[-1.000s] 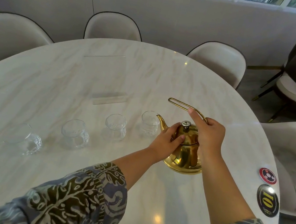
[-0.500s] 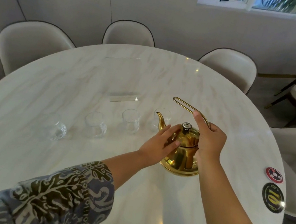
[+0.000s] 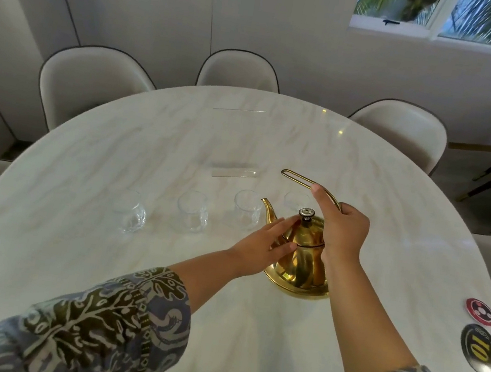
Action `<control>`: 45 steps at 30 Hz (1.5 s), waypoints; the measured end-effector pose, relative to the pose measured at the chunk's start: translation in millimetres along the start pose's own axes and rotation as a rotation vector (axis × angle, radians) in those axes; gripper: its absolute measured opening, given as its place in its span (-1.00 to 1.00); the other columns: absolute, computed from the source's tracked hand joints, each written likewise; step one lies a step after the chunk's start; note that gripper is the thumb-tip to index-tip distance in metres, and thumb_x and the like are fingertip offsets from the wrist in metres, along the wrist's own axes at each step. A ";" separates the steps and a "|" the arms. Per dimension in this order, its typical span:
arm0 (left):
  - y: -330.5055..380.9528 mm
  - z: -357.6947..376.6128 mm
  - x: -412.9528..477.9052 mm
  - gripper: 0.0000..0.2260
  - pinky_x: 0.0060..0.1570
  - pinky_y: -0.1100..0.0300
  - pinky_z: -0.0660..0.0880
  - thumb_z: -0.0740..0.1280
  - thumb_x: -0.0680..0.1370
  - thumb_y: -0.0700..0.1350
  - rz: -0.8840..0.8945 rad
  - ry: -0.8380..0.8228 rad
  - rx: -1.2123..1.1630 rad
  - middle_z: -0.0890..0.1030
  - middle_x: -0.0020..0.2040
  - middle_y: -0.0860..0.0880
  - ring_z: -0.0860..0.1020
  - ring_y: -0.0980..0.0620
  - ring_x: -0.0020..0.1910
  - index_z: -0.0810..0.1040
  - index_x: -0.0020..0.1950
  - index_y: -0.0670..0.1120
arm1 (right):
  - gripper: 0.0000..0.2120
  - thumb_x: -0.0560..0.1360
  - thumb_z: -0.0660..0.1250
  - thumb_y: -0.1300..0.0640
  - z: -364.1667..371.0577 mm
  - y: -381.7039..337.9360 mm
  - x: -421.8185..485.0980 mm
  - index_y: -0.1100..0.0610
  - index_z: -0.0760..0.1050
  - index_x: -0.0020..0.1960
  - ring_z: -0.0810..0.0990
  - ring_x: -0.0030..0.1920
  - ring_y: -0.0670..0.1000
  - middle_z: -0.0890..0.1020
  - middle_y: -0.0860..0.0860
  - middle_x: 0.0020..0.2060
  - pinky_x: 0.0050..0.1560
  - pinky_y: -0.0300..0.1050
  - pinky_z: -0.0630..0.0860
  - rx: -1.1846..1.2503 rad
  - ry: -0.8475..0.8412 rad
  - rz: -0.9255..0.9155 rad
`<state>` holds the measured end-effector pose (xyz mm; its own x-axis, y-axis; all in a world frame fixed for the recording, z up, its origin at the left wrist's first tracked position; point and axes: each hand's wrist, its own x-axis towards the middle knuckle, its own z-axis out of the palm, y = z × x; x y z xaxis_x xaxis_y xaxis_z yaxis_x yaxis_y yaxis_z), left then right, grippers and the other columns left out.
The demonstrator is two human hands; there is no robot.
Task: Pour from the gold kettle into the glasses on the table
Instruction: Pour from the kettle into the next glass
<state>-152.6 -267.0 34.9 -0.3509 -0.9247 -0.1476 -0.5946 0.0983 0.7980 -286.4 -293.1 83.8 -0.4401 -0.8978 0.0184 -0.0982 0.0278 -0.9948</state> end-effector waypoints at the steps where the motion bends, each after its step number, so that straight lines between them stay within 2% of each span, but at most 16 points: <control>1: -2.0 -3.3 0.0 -0.51 0.42 0.01 0.23 0.09 0.59 0.14 -0.002 -0.004 -0.007 0.16 0.53 -0.03 0.25 -0.11 0.45 0.00 0.49 0.25 | -0.40 0.28 0.54 -0.17 4.5 -1.2 -0.1 0.11 0.20 -0.54 0.22 -0.51 -0.02 0.23 -0.11 -0.74 -0.33 -0.06 0.30 -0.022 -0.003 -0.013; 3: -6.4 -10.0 0.6 -0.51 0.40 0.07 0.21 0.09 0.60 0.11 0.000 -0.019 -0.020 0.18 0.52 -0.02 0.24 -0.09 0.45 0.00 0.50 0.21 | -0.41 0.28 0.53 -0.19 13.2 -3.0 0.4 0.13 0.24 -0.53 0.24 -0.50 -0.02 0.25 -0.10 -0.71 -0.30 -0.04 0.31 -0.068 -0.007 -0.048; 7: -15.8 -21.7 2.8 -0.49 0.43 0.01 0.19 0.09 0.61 0.11 -0.012 -0.096 -0.061 0.15 0.53 0.01 0.22 -0.09 0.47 -0.05 0.50 0.24 | -0.40 0.28 0.52 -0.22 28.5 -5.9 2.6 0.14 0.24 -0.54 0.23 -0.49 -0.01 0.23 -0.09 -0.68 -0.32 -0.03 0.28 -0.154 -0.025 -0.107; 11: -19.2 -30.6 7.5 -0.48 0.42 0.04 0.17 0.08 0.61 0.10 -0.028 -0.138 -0.093 0.14 0.54 -0.01 0.21 -0.09 0.47 -0.10 0.50 0.22 | -0.40 0.28 0.49 -0.24 41.0 -9.9 7.2 0.19 0.26 -0.49 0.23 -0.47 0.00 0.25 -0.01 -0.60 -0.34 -0.05 0.27 -0.239 -0.023 -0.138; 17: -26.5 -35.6 17.3 -0.46 0.45 -0.07 0.19 0.08 0.60 0.14 -0.075 -0.190 -0.189 0.21 0.52 -0.04 0.26 -0.12 0.45 -0.16 0.47 0.29 | -0.40 0.30 0.46 -0.27 56.6 -17.4 15.5 0.19 0.28 -0.46 0.23 -0.49 0.00 0.26 0.01 -0.58 -0.37 -0.09 0.23 -0.390 -0.061 -0.184; 22: -28.4 -37.4 23.1 -0.47 0.44 -0.10 0.19 0.07 0.60 0.14 -0.086 -0.180 -0.241 0.26 0.49 -0.09 0.30 -0.13 0.43 -0.17 0.47 0.30 | -0.39 0.31 0.46 -0.26 65.4 -22.6 21.3 0.15 0.21 -0.48 0.17 -0.50 -0.01 0.21 0.00 -0.58 -0.42 -0.14 0.16 -0.466 -0.088 -0.218; 26: -29.1 -37.5 25.7 -0.47 0.44 -0.08 0.19 0.06 0.61 0.12 -0.080 -0.167 -0.273 0.24 0.50 -0.10 0.29 -0.14 0.43 -0.17 0.47 0.29 | -0.39 0.31 0.45 -0.28 71.2 -24.8 28.1 0.16 0.24 -0.47 0.19 -0.49 -0.01 0.24 0.01 -0.56 -0.42 -0.15 0.15 -0.535 -0.112 -0.224; 33: -23.0 -40.6 24.4 -0.48 0.40 0.09 0.15 0.03 0.63 0.06 -0.061 -0.152 -0.325 0.16 0.53 -0.09 0.23 -0.11 0.46 -0.17 0.51 0.18 | -0.40 0.31 0.43 -0.30 75.8 -29.7 34.1 0.17 0.26 -0.43 0.20 -0.52 -0.03 0.25 0.02 -0.55 -0.44 -0.16 0.16 -0.627 -0.139 -0.216; 38: -16.8 -41.8 22.0 -0.48 0.33 0.22 0.15 0.03 0.64 0.04 -0.053 -0.150 -0.378 0.13 0.54 -0.06 0.20 -0.07 0.47 -0.17 0.52 0.15 | -0.37 0.30 0.45 -0.29 77.6 -34.3 36.6 0.11 0.16 -0.49 0.17 -0.51 -0.02 0.21 0.01 -0.55 -0.41 -0.14 0.13 -0.652 -0.151 -0.221; 45: -10.7 -42.5 19.0 -0.48 0.31 0.22 0.15 0.02 0.63 0.05 -0.046 -0.125 -0.418 0.13 0.54 -0.04 0.19 -0.06 0.48 -0.15 0.52 0.15 | -0.38 0.28 0.44 -0.31 80.9 -40.1 40.3 0.10 0.17 -0.47 0.19 -0.51 -0.02 0.22 0.01 -0.54 -0.42 -0.15 0.13 -0.704 -0.164 -0.219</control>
<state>-122.1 -301.3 48.4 -0.4311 -0.8705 -0.2376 -0.2770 -0.1229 0.9530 -228.0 -365.9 116.3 -0.2122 -0.9674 0.1386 -0.7394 0.0662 -0.6700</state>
